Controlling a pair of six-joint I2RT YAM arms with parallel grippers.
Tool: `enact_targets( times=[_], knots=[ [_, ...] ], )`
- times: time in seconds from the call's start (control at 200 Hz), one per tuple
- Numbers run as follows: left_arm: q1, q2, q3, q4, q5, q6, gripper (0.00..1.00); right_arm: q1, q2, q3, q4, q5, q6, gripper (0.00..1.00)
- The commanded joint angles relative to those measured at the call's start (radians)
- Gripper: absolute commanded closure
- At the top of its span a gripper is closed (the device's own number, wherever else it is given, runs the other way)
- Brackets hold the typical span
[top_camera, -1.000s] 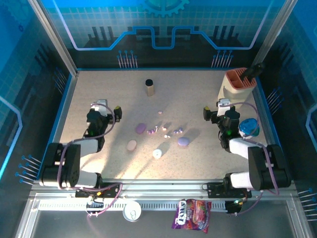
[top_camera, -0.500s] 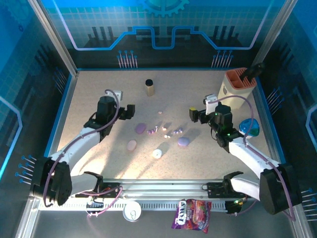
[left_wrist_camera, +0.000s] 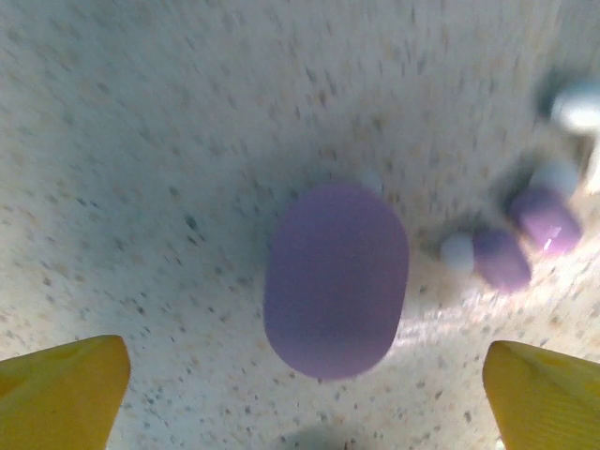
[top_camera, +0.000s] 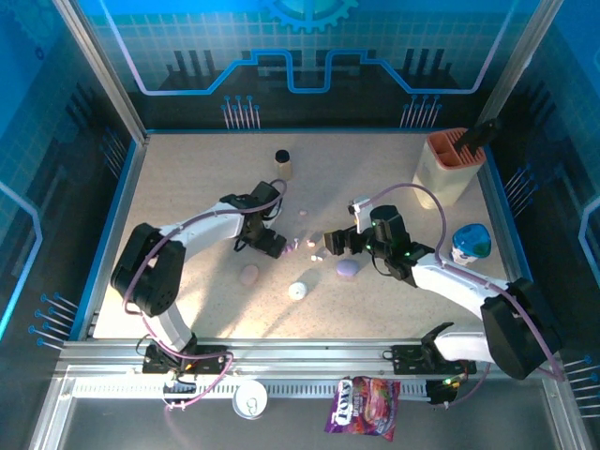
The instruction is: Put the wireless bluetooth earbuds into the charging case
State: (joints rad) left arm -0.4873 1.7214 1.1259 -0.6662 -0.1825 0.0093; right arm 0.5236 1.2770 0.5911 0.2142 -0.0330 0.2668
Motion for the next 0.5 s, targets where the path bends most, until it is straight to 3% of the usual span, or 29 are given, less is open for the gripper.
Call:
enact_targets(
  times=[0.0,0.185,0.495],
  knots=[
    [-0.002,0.024,0.043,-0.113,0.016,0.03,0.05,0.016,0.013,0.003,0.008,-0.014,0.037,0.0],
    [-0.001,0.07,0.054,-0.082,0.035,0.035,0.2,0.019,0.024,0.017,0.01,-0.017,0.022,0.0],
    [0.002,0.115,0.071,0.01,0.065,0.037,0.35,0.022,0.027,0.012,0.019,-0.017,0.035,0.0]
  ],
)
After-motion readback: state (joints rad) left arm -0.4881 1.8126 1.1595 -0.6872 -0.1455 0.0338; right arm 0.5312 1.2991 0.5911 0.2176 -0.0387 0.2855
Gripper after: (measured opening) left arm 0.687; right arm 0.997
